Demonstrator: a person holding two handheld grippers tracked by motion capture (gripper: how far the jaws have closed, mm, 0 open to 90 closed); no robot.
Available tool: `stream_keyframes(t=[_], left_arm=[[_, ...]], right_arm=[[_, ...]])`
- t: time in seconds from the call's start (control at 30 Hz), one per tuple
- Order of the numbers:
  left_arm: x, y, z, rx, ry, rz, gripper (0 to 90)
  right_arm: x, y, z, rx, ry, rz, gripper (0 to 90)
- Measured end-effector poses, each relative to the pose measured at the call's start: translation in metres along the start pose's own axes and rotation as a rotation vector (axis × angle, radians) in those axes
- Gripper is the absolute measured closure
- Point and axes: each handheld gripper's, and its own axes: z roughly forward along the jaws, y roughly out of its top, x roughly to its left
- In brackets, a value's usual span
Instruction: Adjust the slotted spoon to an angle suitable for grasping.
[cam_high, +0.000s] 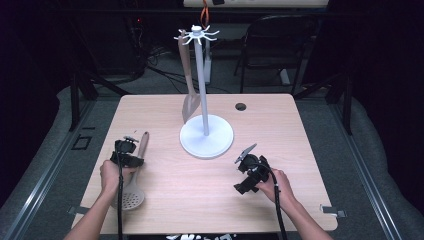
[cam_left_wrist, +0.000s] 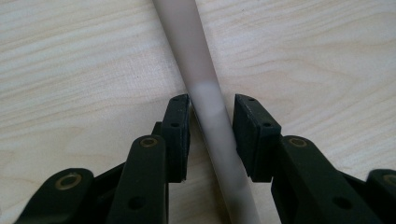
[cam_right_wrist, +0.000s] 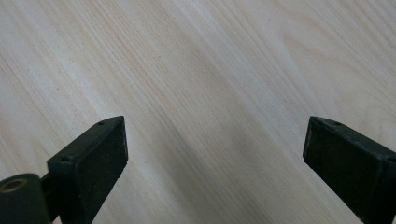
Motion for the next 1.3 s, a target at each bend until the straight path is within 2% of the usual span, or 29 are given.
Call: stream_keyframes(t=[0.07, 0.3, 0.43, 0.47, 0.6, 0.97, 1.3], left_arm=[[0.001, 0.002, 0.001, 0.004, 0.002, -0.005, 67.7], [0.003, 0.002, 0.0, -0.018, -0.055, -0.03, 71.2], [0.002, 0.001, -0.009, -0.068, -0.058, -0.027, 72.8], [0.002, 0.001, -0.009, -0.068, -0.058, -0.027, 73.4], [0.004, -0.002, -0.021, -0.157, -0.085, -0.043, 75.6], [0.007, -0.006, -0.038, -0.31, -0.108, -0.031, 76.2], [0.0, -0.006, -0.047, -0.378, -0.103, -0.006, 76.2]], right_arm=[[0.0, 0.0, 0.0, 0.007, -0.002, -0.007, 6.2], [0.0, 0.0, 0.0, 0.013, 0.003, -0.013, 6.2], [-0.001, 0.0, 0.0, 0.009, 0.001, -0.007, 6.3], [-0.001, 0.0, 0.0, 0.009, 0.001, -0.007, 6.3], [0.0, 0.0, 0.0, 0.011, 0.003, -0.012, 6.3], [0.0, 0.0, 0.001, 0.017, 0.003, -0.011, 6.3], [0.0, 0.0, 0.001, 0.017, 0.0, -0.01, 6.3]])
